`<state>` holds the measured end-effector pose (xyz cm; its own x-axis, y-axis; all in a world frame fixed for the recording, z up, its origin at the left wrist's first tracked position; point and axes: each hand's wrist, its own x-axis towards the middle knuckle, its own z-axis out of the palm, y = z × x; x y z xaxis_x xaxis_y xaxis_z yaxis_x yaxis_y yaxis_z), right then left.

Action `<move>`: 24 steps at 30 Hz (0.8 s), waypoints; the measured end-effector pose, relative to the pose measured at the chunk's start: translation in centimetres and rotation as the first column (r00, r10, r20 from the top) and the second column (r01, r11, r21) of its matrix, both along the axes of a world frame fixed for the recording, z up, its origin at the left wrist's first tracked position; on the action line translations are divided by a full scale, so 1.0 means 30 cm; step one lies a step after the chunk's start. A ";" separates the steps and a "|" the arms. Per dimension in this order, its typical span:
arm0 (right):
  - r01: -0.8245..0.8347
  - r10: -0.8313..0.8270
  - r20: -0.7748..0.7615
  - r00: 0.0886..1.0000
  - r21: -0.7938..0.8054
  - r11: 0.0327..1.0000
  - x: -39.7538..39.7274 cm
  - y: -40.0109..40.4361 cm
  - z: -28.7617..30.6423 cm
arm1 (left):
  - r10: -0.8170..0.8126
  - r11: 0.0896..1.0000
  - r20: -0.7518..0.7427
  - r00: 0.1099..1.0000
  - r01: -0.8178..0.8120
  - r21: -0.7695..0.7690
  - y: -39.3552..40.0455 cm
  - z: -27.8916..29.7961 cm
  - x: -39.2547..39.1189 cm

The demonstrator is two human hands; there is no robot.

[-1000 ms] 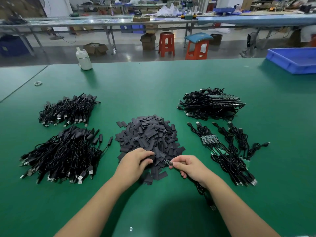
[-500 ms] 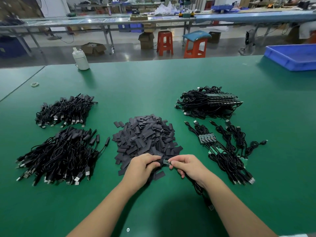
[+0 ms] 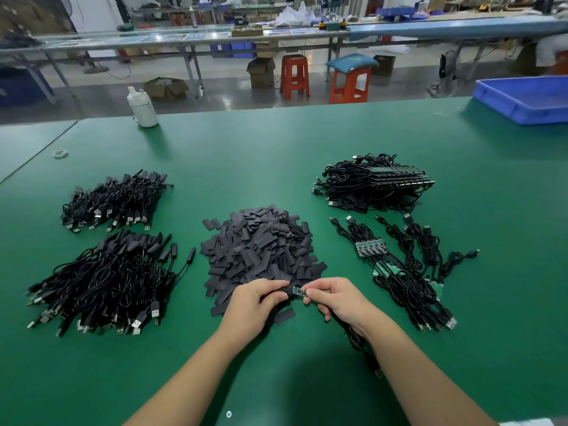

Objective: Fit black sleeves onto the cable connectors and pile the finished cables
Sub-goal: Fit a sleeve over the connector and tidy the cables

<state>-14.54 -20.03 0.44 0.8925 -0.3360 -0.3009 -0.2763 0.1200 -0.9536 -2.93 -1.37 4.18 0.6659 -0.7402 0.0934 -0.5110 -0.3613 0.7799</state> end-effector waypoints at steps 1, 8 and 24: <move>0.001 -0.001 -0.002 1.000 0.000 1.000 0.000 -0.001 0.000 | 0.001 1.000 0.007 1.000 -0.001 0.002 0.000 -0.001 0.000; -0.014 0.014 0.000 1.000 0.008 1.000 -0.002 -0.009 -0.008 | -0.113 0.984 0.260 0.959 0.070 0.166 -0.006 0.007 0.001; -0.029 0.029 -0.005 1.000 -0.005 1.000 -0.003 0.003 0.007 | -0.344 0.900 0.395 0.852 0.179 0.397 -0.015 0.042 0.021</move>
